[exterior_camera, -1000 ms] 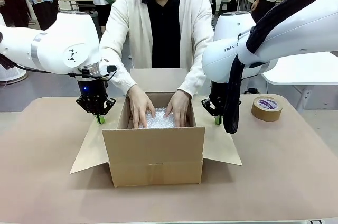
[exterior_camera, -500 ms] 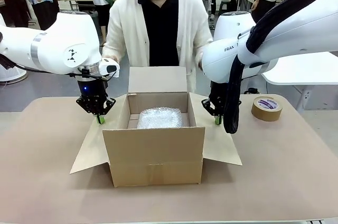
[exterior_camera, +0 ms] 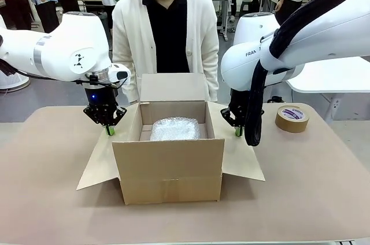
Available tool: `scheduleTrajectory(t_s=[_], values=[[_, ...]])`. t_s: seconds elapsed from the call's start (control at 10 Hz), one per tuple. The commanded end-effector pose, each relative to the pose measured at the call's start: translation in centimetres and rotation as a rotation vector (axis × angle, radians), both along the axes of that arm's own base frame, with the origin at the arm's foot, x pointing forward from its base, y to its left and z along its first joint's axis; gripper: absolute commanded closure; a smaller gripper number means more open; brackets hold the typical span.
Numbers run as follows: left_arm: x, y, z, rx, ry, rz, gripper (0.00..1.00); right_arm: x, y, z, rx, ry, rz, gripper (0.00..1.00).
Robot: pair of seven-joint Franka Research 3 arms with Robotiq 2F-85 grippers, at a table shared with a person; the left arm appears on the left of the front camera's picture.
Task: Wrap the clocks to prevent damage.
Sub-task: Once the human has placed the objects inside and stepped back, release both hands from the side flaps of the Package Box.
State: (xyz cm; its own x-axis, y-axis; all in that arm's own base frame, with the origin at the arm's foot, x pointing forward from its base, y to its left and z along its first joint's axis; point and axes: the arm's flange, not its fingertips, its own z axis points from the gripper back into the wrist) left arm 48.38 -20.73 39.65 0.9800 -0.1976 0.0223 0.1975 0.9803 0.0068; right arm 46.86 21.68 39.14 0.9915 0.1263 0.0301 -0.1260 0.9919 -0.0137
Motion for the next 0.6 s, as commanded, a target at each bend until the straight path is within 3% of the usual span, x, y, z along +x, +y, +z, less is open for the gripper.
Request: scheduleTrajectory(t_s=[0.0,0.4,0.5], values=[[0.0,0.0,0.1,0.005,0.003,-0.002,0.99,-0.1,0.0,-0.1,-0.006,0.000,-0.008,0.99],[0.0,0.0,0.0,0.000,0.000,0.000,0.99,0.0,0.0,0.0,0.000,0.000,0.000,0.99],[0.0,0.4,1.8,-0.010,-0.015,-0.037,0.99,0.0,-0.3,2.2,-0.004,-0.038,0.043,0.99]])
